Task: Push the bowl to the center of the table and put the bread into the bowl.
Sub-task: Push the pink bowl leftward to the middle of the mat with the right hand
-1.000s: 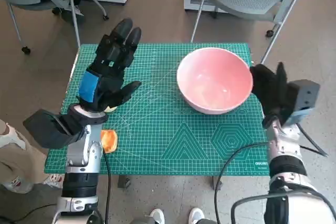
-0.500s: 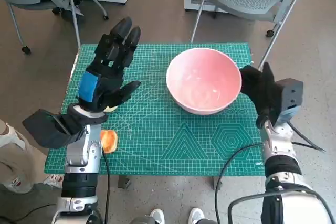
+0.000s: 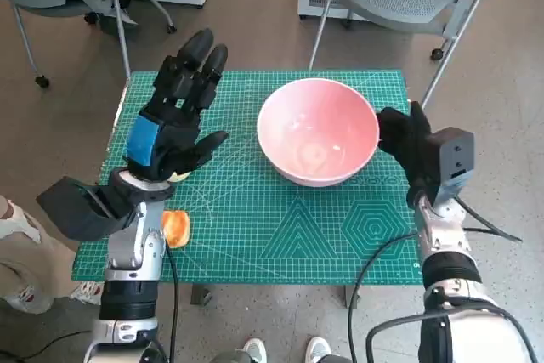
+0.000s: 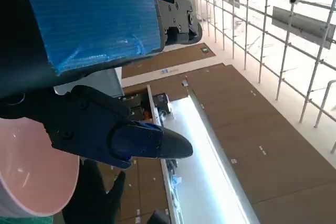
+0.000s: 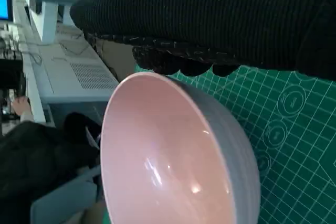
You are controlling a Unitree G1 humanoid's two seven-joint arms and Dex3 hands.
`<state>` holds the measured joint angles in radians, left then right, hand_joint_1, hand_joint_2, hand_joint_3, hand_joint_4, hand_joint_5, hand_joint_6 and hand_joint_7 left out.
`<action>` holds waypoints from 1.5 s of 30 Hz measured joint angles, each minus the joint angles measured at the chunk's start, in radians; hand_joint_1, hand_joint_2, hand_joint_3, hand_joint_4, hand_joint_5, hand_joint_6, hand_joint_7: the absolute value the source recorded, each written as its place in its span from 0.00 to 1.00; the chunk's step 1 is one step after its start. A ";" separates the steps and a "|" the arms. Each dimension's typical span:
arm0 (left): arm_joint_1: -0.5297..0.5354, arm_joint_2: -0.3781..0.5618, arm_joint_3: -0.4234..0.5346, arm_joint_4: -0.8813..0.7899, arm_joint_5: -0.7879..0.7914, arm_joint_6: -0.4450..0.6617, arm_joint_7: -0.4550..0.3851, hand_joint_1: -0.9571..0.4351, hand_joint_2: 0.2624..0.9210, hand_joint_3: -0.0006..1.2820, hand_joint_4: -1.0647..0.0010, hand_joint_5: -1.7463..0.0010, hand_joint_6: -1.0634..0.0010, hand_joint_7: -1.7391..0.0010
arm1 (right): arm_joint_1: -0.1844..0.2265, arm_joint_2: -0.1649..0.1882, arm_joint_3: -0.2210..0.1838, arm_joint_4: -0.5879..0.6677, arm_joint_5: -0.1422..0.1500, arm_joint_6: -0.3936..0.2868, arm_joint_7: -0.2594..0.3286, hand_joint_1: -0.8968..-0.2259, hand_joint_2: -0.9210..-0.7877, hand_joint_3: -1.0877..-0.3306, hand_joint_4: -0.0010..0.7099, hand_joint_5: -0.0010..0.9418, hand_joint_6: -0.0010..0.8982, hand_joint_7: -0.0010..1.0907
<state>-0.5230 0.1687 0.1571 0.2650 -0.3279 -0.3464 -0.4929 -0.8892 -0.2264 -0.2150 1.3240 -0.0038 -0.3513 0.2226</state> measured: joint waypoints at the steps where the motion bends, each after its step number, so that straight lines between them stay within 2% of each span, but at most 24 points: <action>1: 0.000 0.000 0.000 0.000 0.000 0.000 0.001 0.24 1.00 0.16 0.92 1.00 0.98 0.78 | 0.000 0.001 0.001 0.000 -0.001 -0.003 0.000 0.25 0.00 0.28 0.10 0.01 0.13 0.04; 10: 0.000 0.000 0.000 0.000 0.001 0.000 0.002 0.24 1.00 0.16 0.92 1.00 0.98 0.77 | 0.000 0.018 0.004 -0.002 -0.001 -0.016 0.007 0.23 0.00 0.31 0.11 0.01 0.13 0.04; 30: 0.000 -0.001 0.000 0.003 0.001 -0.001 0.002 0.24 1.00 0.16 0.92 1.00 0.99 0.76 | 0.000 0.053 0.021 -0.006 -0.002 -0.033 0.021 0.28 0.00 0.34 0.14 0.01 0.16 0.05; 45: 0.000 -0.001 0.000 0.003 0.002 -0.001 0.003 0.23 1.00 0.16 0.92 1.00 0.99 0.76 | 0.000 0.080 0.031 -0.006 -0.002 -0.038 0.032 0.29 0.00 0.36 0.14 0.01 0.14 0.04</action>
<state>-0.5231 0.1677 0.1571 0.2685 -0.3262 -0.3473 -0.4895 -0.8894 -0.1461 -0.1838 1.3180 -0.0061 -0.3889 0.2548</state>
